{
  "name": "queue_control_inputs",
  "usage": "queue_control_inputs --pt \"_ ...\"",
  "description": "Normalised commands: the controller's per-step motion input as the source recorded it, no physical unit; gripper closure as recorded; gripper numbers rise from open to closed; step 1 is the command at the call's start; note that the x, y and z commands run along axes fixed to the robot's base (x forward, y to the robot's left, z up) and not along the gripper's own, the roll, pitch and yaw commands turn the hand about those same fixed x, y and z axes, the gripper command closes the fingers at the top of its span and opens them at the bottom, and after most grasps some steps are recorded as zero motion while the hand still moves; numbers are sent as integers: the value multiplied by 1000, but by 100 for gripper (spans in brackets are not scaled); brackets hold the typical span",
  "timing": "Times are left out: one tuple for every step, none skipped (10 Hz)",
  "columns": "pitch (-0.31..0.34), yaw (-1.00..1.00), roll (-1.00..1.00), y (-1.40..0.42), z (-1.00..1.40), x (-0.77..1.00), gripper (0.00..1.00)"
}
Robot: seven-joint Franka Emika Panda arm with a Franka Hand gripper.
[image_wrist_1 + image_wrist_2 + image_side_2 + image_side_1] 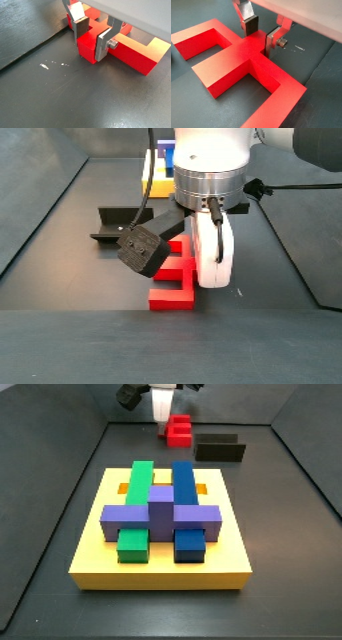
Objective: Pick up the red object. Move up. Place the red object on the fixture. Regrasp the red object. Move to above the board. Insert the red object.
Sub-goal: Pick up the red object.
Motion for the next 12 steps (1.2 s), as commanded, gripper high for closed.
queue_control_inputs --pt "0 0 0 0 0 0 100" --pt "0 0 0 0 0 0 100" --pt "0 0 0 0 0 0 100" --pt "0 0 0 0 0 0 100" --pt "0 0 0 0 0 0 100" --pt "0 0 0 0 0 0 100" --pt "0 0 0 0 0 0 100" --pt "0 0 0 0 0 0 100" --pt "0 0 0 0 0 0 100" --pt "0 0 0 0 0 0 100" --pt "0 0 0 0 0 0 100" --pt "0 0 0 0 0 0 100"
